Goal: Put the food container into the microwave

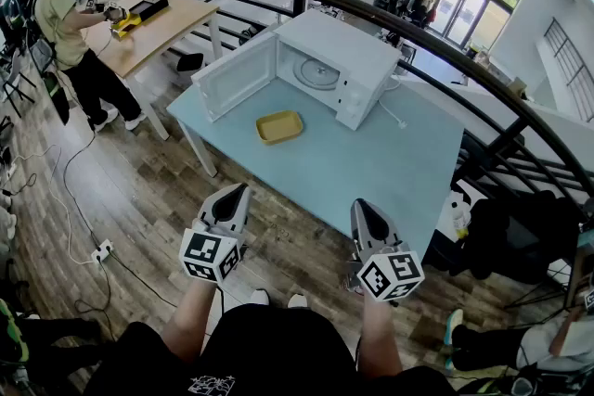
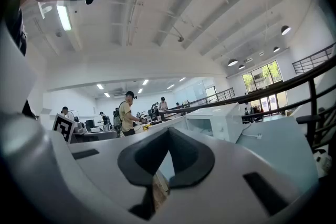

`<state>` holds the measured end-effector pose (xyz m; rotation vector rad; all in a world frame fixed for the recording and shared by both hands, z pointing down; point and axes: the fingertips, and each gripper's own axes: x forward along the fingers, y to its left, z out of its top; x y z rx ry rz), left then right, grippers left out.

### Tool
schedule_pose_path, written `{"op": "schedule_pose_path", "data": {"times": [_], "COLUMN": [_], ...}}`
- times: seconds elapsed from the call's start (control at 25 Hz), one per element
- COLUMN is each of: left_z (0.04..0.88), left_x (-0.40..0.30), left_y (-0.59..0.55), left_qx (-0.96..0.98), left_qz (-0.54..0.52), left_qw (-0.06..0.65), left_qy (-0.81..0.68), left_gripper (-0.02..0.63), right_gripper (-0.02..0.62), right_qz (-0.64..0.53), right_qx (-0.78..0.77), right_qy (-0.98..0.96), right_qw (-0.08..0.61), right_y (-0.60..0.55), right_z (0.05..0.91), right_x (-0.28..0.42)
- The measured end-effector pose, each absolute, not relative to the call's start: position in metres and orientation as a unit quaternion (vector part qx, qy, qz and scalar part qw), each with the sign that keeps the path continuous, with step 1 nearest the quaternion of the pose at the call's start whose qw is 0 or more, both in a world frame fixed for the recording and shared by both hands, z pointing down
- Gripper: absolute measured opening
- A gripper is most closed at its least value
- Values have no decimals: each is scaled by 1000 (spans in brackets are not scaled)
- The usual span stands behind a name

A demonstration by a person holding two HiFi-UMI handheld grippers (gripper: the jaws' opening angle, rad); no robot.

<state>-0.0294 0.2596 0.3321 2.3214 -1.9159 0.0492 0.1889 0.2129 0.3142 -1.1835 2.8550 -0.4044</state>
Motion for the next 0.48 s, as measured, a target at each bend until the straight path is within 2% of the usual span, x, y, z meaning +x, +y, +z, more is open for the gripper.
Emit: {"op": "schedule_pose_path", "data": {"times": [0.48], "left_z": [329], "left_x": [-51], "left_y": [262], "left_qx": [774], "left_qz": [13], "left_qw": [61], "left_qy": [-630], "left_gripper": [8], "right_gripper": [8], "right_qz": [-128], "right_qx": [-372], "right_qy": [919], "right_qw": [22], "right_y": [221], "right_z": [308], "right_x": [165]}}
